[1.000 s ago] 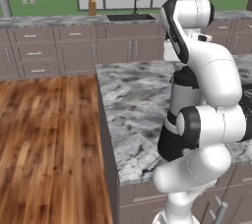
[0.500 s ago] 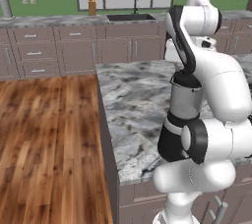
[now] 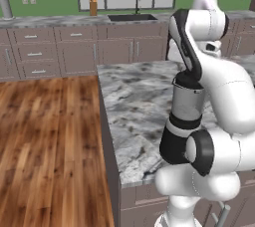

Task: Close the lid blender by securely placing the lid on top.

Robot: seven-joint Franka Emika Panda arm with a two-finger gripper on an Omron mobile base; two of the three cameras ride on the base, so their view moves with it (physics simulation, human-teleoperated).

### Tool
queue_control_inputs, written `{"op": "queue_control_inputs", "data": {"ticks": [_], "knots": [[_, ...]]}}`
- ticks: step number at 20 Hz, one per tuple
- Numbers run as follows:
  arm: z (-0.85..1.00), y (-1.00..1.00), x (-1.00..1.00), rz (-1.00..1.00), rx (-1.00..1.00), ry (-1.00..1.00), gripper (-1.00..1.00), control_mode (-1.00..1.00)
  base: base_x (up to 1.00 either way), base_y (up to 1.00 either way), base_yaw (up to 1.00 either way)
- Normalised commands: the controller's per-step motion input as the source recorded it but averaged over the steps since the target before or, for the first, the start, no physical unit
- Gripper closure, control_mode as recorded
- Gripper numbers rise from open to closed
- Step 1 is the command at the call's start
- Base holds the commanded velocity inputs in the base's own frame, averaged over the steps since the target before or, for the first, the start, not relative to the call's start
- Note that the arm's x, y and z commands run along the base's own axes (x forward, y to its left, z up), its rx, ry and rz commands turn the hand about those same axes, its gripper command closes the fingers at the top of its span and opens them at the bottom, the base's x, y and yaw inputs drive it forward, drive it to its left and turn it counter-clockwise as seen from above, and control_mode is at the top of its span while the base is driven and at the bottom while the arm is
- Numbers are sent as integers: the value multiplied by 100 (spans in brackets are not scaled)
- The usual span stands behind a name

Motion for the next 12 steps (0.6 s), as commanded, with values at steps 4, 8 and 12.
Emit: {"op": "queue_control_inputs", "data": {"ticks": [4, 8, 12], "knots": [[0, 0, -4, 0, 0, -16, -100, -100, 0, 0, 0], [2, 0, -24, 0, 0, -18, -100, -100, 0, 0, 0], [12, 8, -87, 0, 0, -21, -100, -100, 0, 0, 0]]}}
